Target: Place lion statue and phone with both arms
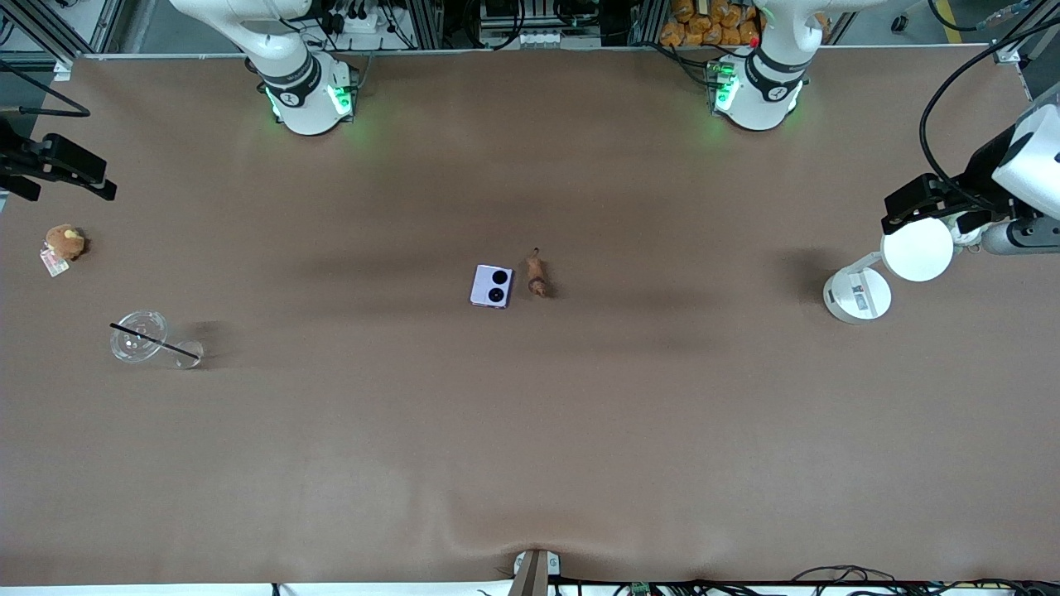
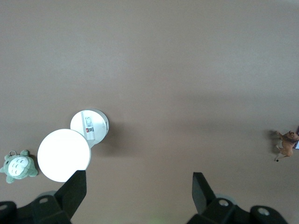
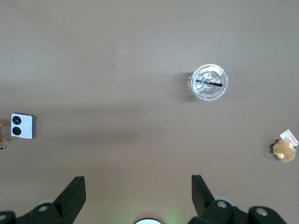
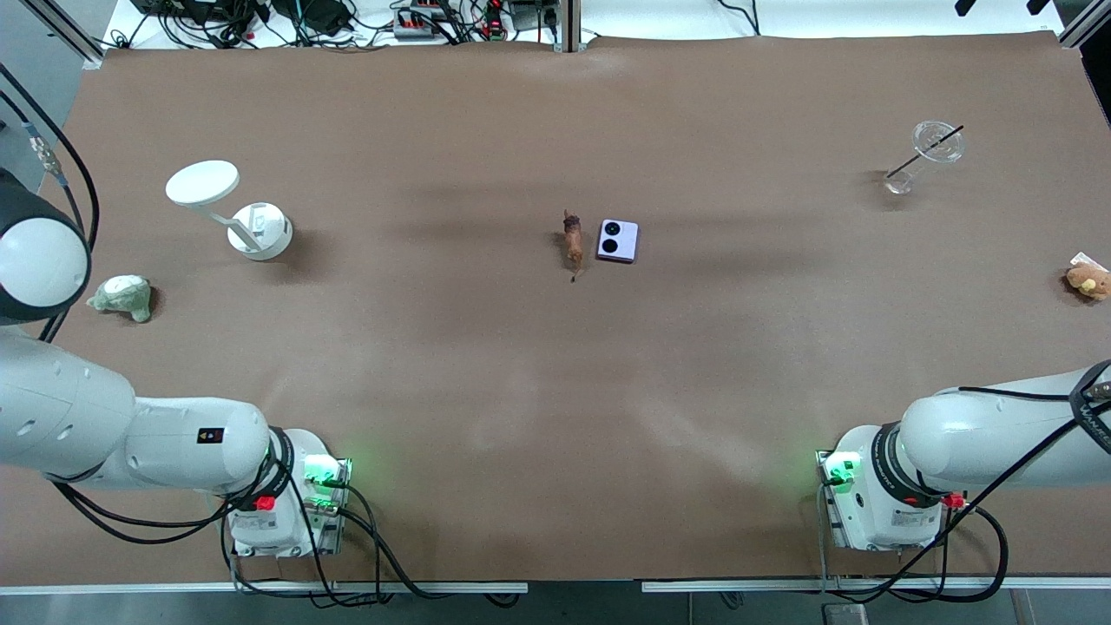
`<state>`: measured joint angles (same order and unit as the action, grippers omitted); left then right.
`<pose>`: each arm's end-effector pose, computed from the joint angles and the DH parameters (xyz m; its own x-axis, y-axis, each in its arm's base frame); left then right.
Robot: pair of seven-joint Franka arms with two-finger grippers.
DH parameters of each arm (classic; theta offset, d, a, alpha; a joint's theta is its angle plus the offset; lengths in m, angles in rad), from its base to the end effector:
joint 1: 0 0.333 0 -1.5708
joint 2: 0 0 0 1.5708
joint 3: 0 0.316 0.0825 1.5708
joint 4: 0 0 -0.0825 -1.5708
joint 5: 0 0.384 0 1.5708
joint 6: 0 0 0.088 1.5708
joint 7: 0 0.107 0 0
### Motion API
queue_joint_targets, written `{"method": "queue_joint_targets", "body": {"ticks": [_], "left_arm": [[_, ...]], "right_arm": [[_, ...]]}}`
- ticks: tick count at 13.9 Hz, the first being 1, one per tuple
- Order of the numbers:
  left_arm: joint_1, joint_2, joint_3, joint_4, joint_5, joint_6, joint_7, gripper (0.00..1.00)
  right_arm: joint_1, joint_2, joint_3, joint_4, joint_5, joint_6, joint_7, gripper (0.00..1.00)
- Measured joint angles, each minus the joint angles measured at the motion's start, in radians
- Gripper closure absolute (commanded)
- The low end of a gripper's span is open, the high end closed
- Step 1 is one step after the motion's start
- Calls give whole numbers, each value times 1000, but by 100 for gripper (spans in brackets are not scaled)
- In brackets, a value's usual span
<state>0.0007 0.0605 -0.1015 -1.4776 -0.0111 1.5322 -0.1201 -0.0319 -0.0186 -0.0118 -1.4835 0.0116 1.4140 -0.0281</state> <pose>0.5670 -0.0566 0.6311 0.9998 0.0190 -0.0076 0.0191 -0.9997 0.0164 0.5317 -0.0219 0.6618 0.9986 -0.0137 -0.0505 -0.0144 -0.9998 -0.0132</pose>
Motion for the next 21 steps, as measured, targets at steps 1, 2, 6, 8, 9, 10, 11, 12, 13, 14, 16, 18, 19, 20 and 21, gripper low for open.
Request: {"method": "queue_joint_targets", "body": {"ticks": [1, 2, 6, 8, 9, 10, 11, 12, 13, 14, 16, 18, 19, 20, 21], "left_arm": [[-1, 3, -1, -2, 0, 0, 0, 0], [-2, 10, -1, -5, 0, -1, 0, 0], [-41, 54, -6, -10, 0, 0, 2, 0], [-88, 92, -7, -10, 0, 21, -5, 0], [-112, 113, -8, -8, 0, 45, -9, 0], [-135, 136, -9, -1, 0, 67, -21, 0], [-161, 158, -10, 7, 0, 90, -45, 0], [-191, 180, -10, 13, 0, 114, -84, 0], [-230, 201, -11, 16, 0, 136, -139, 0], [-271, 220, -11, 19, 0, 157, -198, 0], [-335, 248, -13, 25, 0, 198, -286, 0], [-367, 266, -13, 28, 0, 224, -335, 0], [-383, 277, -15, 29, 0, 237, -360, 0], [-403, 289, -15, 29, 0, 256, -398, 0], [-429, 305, -16, 29, 0, 282, -441, 0]], "right_arm": [[-2, 0, -1, 2, 0, 3, 0, 0], [-4, 0, -1, 3, 0, 8, 0, 0], [-5, 2, -1, 3, 0, 18, 0, 0], [-5, 3, -1, 3, 0, 18, 0, 0], [-5, 3, -1, 3, 0, 18, 0, 0], [-5, 3, -1, 3, 0, 19, 0, 0], [-5, 3, -1, 3, 0, 19, 0, 0], [-5, 3, -1, 3, 0, 19, 0, 0], [-5, 3, -1, 3, 0, 19, 0, 0], [-5, 3, -1, 3, 0, 19, 0, 0], [-5, 3, -1, 3, 0, 19, 0, 0], [-5, 3, -1, 3, 0, 19, 0, 0], [-5, 3, -1, 3, 0, 19, 0, 0], [-5, 3, -1, 3, 0, 19, 0, 0], [-5, 3, -1, 3, 0, 19, 0, 0]]}}
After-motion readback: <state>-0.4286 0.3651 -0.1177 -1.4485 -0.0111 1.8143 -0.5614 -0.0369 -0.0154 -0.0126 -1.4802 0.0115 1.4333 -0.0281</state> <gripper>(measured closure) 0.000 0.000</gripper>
